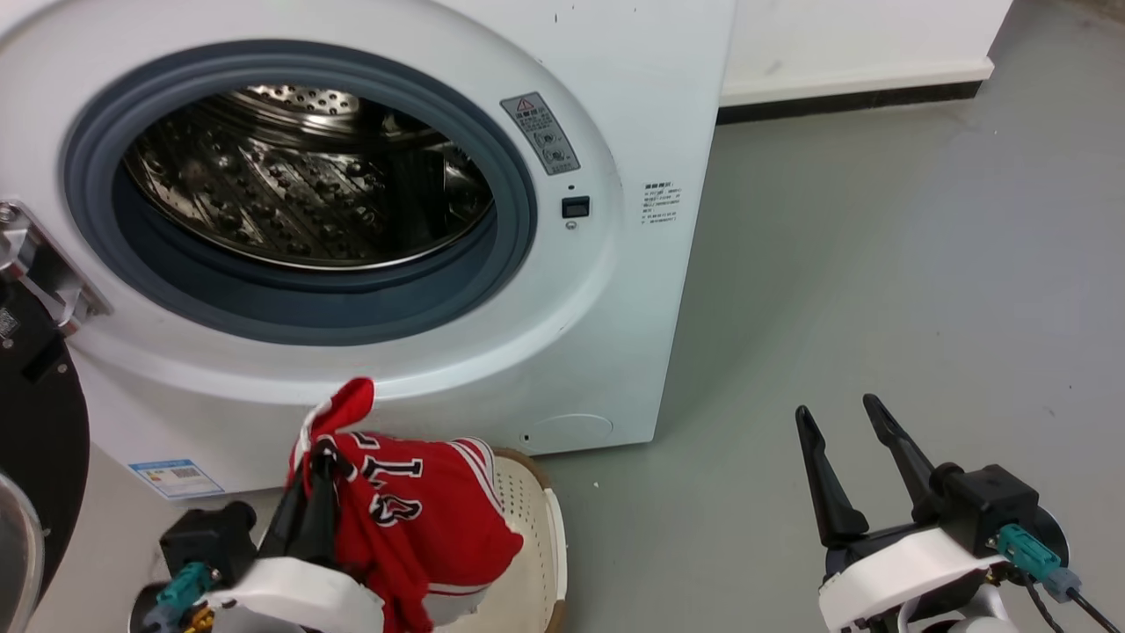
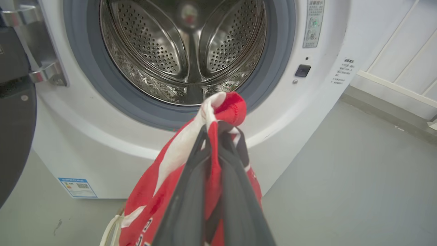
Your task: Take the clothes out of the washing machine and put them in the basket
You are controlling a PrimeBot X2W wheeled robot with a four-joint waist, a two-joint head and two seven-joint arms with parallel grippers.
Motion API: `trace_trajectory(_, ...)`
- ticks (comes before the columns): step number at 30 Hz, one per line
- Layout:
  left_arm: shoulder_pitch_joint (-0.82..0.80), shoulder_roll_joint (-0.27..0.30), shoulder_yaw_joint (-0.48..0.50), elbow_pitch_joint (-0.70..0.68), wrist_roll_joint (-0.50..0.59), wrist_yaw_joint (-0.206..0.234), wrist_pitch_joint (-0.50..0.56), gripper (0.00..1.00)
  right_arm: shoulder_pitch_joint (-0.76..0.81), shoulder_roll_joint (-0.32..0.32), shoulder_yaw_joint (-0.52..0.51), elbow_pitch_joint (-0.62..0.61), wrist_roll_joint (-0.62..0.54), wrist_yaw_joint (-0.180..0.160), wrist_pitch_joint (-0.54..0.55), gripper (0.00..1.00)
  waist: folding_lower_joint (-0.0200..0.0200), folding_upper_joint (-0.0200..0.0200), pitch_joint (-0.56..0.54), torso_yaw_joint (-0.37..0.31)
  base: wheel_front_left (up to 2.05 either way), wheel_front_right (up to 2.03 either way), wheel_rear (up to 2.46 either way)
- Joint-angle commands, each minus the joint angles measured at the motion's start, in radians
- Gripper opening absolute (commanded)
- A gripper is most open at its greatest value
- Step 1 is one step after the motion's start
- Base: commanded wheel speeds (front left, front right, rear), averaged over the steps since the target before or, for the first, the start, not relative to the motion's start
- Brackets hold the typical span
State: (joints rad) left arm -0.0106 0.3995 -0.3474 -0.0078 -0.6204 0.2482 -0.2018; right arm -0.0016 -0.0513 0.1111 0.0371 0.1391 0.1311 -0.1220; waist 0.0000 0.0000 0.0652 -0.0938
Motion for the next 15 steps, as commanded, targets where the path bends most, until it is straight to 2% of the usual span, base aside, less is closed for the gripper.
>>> trace_trajectory(1, 0.008, -0.009, -0.002, 0.027, -0.005, -0.009, -0.013, 0.00, -0.020, 0.002, 0.002, -0.005, -0.005, -0.001, 0.003, 1.00, 0.0000, 0.0000, 0.027, -0.004, 0.00, 0.00, 0.00)
trace_trajectory(15, -0.111, -0.111, 0.024, 0.410, -0.028, -0.140, -0.063, 0.00, -0.096, 0.002, 0.005, -0.014, 0.000, -0.001, -0.015, 1.00, 0.0000, 0.0000, 0.204, -0.019, 0.00, 0.00, 0.00)
